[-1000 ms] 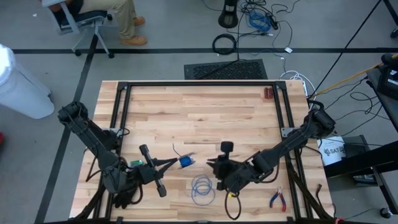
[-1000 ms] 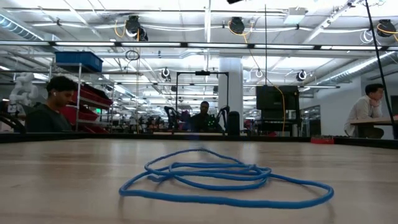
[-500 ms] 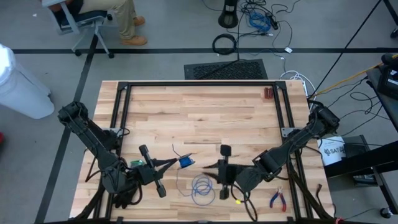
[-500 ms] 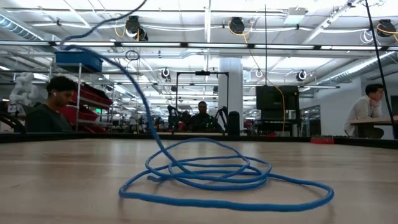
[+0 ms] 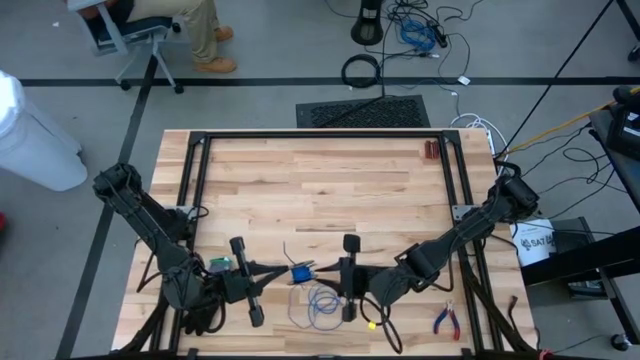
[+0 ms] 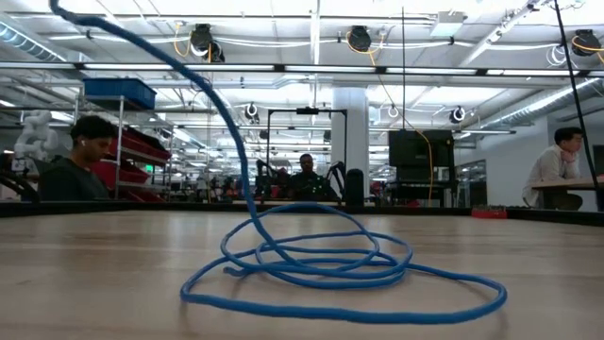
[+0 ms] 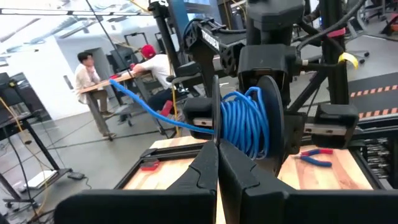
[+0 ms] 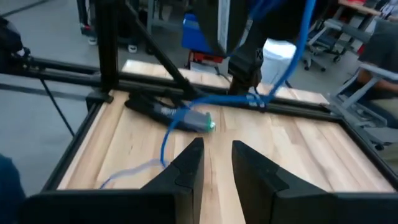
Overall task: Coil cords
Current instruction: Uncoil the blue wire from the spool
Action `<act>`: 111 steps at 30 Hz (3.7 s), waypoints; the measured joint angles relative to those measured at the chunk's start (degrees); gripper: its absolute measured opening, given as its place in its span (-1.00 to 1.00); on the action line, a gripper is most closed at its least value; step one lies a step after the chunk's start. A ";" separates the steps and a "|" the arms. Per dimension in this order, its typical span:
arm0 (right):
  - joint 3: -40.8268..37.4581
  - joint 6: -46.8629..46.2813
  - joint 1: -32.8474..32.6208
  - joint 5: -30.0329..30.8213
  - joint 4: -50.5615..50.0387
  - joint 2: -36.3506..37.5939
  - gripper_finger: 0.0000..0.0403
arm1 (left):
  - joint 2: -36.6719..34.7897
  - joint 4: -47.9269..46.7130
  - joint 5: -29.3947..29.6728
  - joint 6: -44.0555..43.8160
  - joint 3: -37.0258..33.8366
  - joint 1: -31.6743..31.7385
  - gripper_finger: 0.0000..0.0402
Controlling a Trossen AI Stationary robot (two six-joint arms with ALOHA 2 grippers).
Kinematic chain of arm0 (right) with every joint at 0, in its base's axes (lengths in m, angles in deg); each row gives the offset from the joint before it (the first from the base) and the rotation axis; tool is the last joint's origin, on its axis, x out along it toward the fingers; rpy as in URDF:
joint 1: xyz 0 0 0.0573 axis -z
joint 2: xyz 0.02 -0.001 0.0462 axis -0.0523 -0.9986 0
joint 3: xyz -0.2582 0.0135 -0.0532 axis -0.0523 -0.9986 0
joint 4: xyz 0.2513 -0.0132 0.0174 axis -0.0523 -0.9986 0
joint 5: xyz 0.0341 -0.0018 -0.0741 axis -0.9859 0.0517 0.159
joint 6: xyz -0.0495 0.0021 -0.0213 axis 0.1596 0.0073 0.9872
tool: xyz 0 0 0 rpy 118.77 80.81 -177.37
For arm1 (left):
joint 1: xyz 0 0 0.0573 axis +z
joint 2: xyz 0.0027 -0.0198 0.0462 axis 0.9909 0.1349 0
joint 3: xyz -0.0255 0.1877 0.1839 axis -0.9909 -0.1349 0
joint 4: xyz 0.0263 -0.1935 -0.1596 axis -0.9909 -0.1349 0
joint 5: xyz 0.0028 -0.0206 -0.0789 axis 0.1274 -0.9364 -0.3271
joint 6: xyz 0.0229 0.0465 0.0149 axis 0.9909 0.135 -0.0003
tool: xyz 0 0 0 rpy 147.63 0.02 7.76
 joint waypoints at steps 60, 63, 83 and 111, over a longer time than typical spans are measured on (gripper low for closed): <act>-6.75 0.85 1.77 -4.46 24.60 -5.11 -0.34 | -0.02 0.44 -1.62 0.48 0.00 -0.37 -0.99; -7.75 2.97 1.96 -5.39 27.14 -5.11 -0.25 | -0.01 0.44 -1.62 0.55 0.00 -0.37 -0.99; -7.78 1.73 5.78 -18.01 29.52 -5.11 -0.51 | -0.02 0.46 -1.60 0.55 0.00 -0.33 -0.99; -7.74 1.46 6.02 -18.03 30.56 -5.11 -0.65 | -0.01 0.45 -1.60 0.53 0.00 -0.31 -0.99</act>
